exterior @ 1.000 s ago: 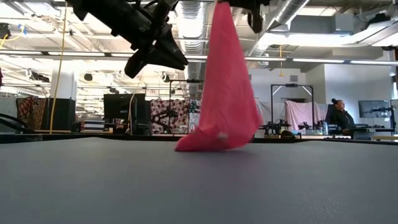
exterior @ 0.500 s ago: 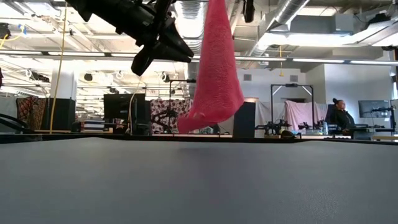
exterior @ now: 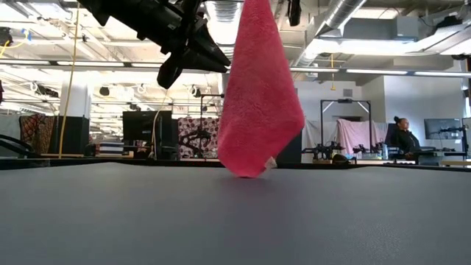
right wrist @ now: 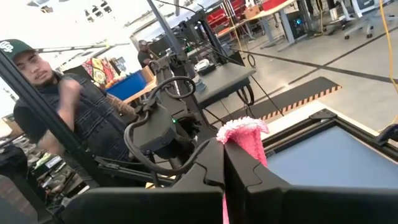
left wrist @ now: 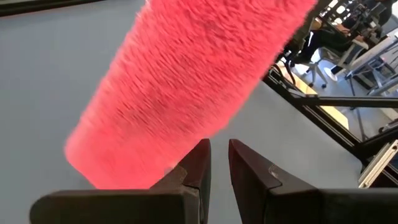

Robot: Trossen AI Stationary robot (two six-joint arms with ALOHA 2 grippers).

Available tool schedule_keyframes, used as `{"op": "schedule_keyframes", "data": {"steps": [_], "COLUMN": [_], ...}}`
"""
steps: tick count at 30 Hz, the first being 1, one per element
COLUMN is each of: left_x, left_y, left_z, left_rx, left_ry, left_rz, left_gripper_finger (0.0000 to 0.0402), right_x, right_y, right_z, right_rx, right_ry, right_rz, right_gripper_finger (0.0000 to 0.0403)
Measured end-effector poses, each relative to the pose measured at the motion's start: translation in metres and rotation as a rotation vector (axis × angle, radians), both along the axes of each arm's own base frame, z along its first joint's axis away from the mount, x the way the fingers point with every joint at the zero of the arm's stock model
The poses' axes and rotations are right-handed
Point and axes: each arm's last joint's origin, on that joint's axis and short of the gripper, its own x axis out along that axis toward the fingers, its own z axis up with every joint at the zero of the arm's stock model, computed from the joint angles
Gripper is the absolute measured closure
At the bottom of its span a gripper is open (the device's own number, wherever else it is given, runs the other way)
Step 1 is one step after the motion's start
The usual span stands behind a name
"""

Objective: Roll towel
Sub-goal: Fold the pink towel

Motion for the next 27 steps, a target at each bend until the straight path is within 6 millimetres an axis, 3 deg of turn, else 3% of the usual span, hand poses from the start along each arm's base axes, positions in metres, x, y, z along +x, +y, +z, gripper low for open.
{"op": "schedule_keyframes", "data": {"steps": [12, 27], "left_x": [0.000, 0.000], "left_y": [-0.001, -0.009], "left_z": [0.000, 0.000], "left_rx": [-0.017, -0.020], "left_ry": [-0.002, -0.002], "left_rz": [-0.013, -0.041], "left_gripper_finger": [0.0356, 0.0356], "right_x": [-0.001, -0.013], "right_y": [-0.006, -0.048], "right_z": [0.000, 0.000], "right_rx": [0.001, 0.093], "right_ry": [0.003, -0.005], "right_rz": [-0.020, -0.102], "right_gripper_finger": [0.0386, 0.0386]}}
